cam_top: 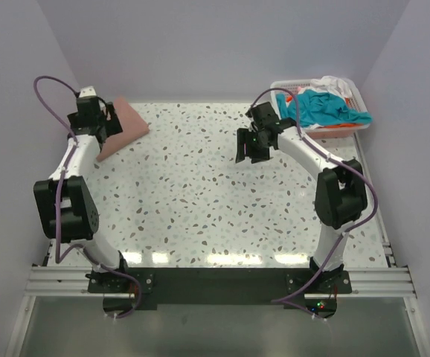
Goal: Fold and stack the t-shirts
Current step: Reset both grippers
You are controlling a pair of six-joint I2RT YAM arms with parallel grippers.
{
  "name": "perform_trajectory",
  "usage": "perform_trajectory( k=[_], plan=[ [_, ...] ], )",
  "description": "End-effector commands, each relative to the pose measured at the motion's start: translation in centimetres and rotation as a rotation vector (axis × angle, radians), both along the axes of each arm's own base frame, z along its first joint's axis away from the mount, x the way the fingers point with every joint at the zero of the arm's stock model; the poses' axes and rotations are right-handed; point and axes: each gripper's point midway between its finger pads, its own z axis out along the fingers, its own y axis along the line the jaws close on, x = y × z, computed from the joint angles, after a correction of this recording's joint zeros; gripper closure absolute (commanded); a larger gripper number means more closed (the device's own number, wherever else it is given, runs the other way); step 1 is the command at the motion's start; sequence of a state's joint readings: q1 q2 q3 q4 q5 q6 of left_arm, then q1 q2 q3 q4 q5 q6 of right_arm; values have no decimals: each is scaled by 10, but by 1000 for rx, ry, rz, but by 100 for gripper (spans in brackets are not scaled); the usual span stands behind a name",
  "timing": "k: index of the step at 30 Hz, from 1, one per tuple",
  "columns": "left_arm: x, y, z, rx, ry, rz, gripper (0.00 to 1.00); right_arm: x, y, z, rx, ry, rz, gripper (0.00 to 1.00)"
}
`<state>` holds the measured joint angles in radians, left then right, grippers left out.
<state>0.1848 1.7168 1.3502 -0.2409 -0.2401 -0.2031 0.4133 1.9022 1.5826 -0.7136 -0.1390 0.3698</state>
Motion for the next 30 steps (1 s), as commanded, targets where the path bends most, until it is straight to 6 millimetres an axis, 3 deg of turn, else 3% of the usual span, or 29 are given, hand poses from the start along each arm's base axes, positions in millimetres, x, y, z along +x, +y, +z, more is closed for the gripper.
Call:
perform_trajectory(
  k=[1,2,3,4,6,7,10,13,19,30],
  plan=[
    [-2,-69,26,-45,-101,-115,0,10,-5,28,15,-121,-39,37],
    [-9,-82,19,-55,-83,-139,0,11,-6,30,14,-134,-46,37],
    [-15,-91,25,-61,-93,-148,0,7,-10,31,9,-142,-54,37],
    [-21,-126,20,-68,-78,-223,0,8,-10,33,14,-160,-59,37],
    [-32,-154,25,-81,-82,-283,0,2,-14,30,6,-163,-71,37],
    [-38,-178,26,-97,-80,-331,0,2,-18,36,4,-187,-83,37],
    [-60,-214,29,-120,-74,-409,0,-2,-24,40,3,-218,-101,37],
    [-81,-235,30,-114,-85,-454,0,-6,-26,38,6,-233,-110,37],
    [-102,-250,47,-166,-162,-506,0,-11,-34,44,5,-278,-132,37],
    [-103,-240,65,-124,-203,-483,0,-25,-49,54,2,-345,-172,37]
  ],
)
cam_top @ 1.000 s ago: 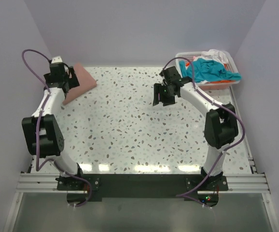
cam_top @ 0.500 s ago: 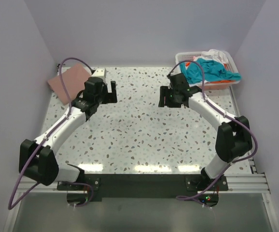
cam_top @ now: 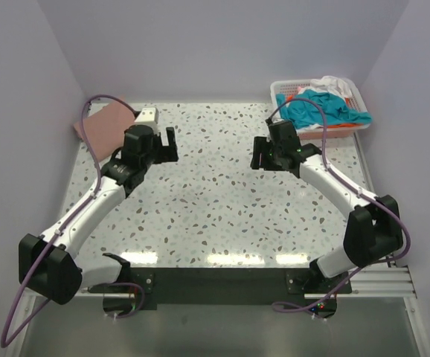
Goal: Fold and stack the t-shirts
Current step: Reset both grippers
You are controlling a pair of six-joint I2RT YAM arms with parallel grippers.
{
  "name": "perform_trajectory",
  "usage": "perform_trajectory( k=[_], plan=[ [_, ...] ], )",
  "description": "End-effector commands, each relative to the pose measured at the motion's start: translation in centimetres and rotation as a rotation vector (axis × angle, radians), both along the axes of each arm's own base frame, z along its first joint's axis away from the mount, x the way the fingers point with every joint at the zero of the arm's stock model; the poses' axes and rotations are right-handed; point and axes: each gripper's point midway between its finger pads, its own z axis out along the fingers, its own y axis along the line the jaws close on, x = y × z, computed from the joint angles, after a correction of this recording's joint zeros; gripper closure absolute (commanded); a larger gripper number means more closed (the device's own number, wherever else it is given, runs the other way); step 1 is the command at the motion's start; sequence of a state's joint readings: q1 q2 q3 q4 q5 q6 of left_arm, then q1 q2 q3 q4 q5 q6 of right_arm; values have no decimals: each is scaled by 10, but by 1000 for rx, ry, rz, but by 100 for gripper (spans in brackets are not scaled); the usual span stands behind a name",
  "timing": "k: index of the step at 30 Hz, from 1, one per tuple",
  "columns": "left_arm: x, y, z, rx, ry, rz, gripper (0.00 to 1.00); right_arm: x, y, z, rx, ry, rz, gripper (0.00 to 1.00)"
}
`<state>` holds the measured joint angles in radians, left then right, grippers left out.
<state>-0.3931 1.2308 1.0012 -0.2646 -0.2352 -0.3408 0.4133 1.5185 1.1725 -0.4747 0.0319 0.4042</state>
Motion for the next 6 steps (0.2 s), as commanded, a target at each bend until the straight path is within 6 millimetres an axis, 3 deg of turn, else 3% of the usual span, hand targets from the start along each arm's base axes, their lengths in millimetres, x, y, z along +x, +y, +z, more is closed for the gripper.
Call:
perform_trajectory(
  k=[1,6],
  plan=[
    [4,5,22,-8,-68,32,0,10,-4,27,24,-116,-44,37],
    [5,10,22,0,-60,68,0,6,-11,33,12,-148,-55,37]
  ],
)
